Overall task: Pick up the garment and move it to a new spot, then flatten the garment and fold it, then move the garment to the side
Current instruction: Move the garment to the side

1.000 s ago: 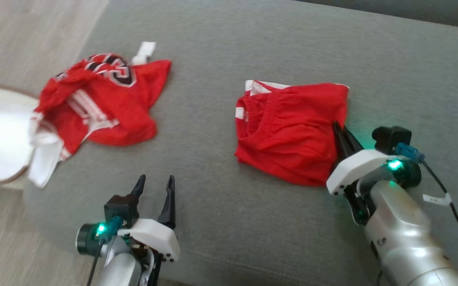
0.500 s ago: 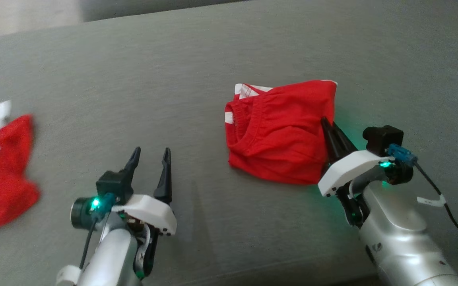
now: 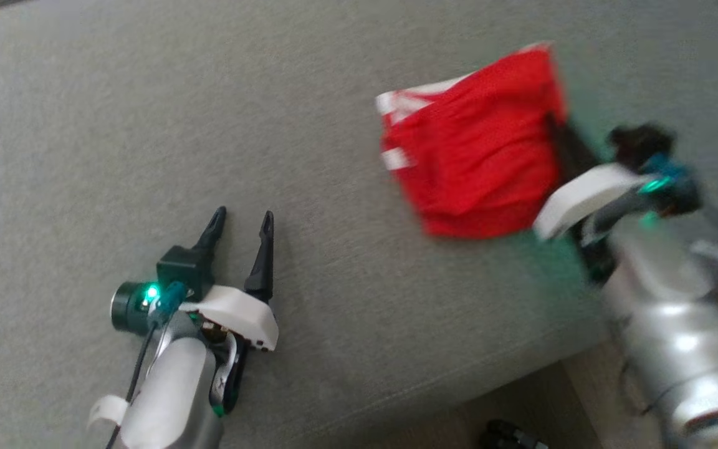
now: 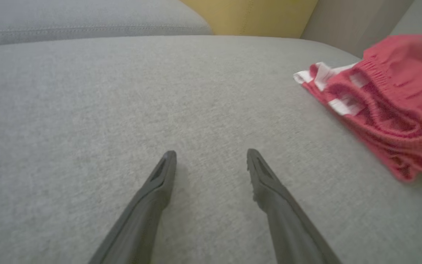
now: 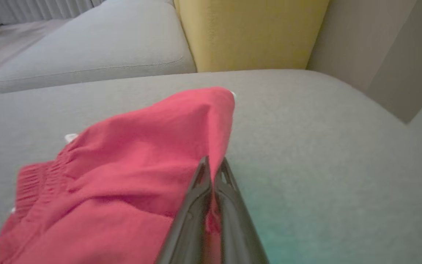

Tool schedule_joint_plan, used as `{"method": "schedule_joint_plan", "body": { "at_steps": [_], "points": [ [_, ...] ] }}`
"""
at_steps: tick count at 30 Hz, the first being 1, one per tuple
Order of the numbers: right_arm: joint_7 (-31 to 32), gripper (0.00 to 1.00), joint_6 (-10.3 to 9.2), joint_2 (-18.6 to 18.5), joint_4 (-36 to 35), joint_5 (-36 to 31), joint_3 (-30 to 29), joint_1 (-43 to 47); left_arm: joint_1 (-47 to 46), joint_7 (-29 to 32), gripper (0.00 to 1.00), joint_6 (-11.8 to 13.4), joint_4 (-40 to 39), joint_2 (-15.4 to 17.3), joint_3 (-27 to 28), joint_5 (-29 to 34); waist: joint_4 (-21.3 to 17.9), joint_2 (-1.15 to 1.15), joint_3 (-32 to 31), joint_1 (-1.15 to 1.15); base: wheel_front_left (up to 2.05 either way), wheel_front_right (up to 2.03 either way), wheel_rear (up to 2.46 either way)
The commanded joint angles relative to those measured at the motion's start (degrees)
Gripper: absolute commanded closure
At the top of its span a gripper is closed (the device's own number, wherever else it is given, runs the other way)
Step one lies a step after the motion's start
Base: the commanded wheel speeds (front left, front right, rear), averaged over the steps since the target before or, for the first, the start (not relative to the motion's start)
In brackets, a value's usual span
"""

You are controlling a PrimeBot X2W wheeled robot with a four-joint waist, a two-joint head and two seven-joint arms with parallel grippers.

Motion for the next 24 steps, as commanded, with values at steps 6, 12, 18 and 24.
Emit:
{"method": "schedule_joint_plan", "body": {
  "at_steps": [6, 12, 18, 24],
  "points": [
    [-0.5, 1.00, 0.37, -7.7, 3.6, -6.7, -6.7, -8.5, -1.7, -0.3, 0.00, -0.7, -1.9, 0.5, 2.7, 1.6, 6.7, 0.00, 4.7, -0.01, 0.00, 0.00, 0.00],
    [-0.5, 1.00, 0.37, -14.0, 6.3, -13.9, -17.9, -13.2, -2.1, -0.3, 0.00, -1.0, -2.9, 0.5, 3.0, 2.0, 9.3, 0.00, 6.7, -0.01, 0.00, 0.00, 0.00],
    [-0.5, 1.00, 0.37, -14.6, 4.5, -20.0, -26.3, -13.4, -2.1, -0.3, 0.00, -0.8, -3.2, 0.5, 3.0, 1.7, 9.4, 0.00, 6.9, -0.01, 0.00, 0.00, 0.00],
    [-0.5, 0.53, 0.37, -13.3, 2.3, -24.9, -31.3, -12.8, -2.3, -0.3, 0.00, -0.7, -2.9, 0.5, 3.2, 1.5, 9.1, 0.00, 6.5, -0.01, 0.00, 0.00, 0.00]
  ]
}}
